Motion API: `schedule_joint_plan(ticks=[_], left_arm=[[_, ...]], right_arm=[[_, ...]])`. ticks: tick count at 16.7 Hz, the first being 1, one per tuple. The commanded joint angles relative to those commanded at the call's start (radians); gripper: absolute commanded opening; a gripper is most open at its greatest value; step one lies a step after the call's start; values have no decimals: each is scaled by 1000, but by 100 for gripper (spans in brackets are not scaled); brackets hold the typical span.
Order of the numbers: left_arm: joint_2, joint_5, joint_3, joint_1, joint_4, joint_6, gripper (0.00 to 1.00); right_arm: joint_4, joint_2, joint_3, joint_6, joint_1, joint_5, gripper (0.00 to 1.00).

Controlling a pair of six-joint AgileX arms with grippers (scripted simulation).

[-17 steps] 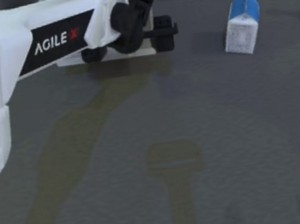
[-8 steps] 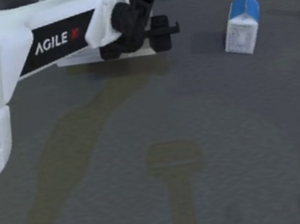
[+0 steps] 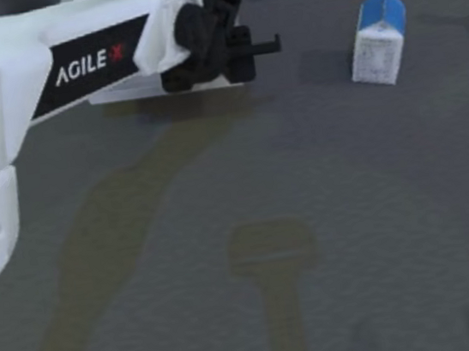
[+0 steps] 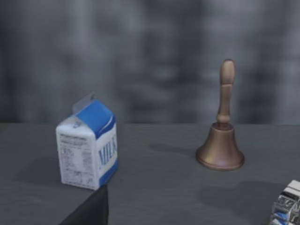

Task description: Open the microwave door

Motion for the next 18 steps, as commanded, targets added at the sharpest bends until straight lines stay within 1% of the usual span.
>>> schedule_joint_plan(ticks=[2, 3, 11, 18], left_arm=[[0, 0, 0, 0, 0, 0, 0], [-29, 14, -56, -35, -9, -3, 0], [-97, -19, -159, -30, 54, -26, 0], [-97, -19, -159, -30, 54, -26, 0]], right_arm=[[0, 0, 0, 0, 0, 0, 100], [0, 0, 0, 0, 0, 0, 100], [0, 0, 0, 0, 0, 0, 100], [0, 0, 0, 0, 0, 0, 100]])
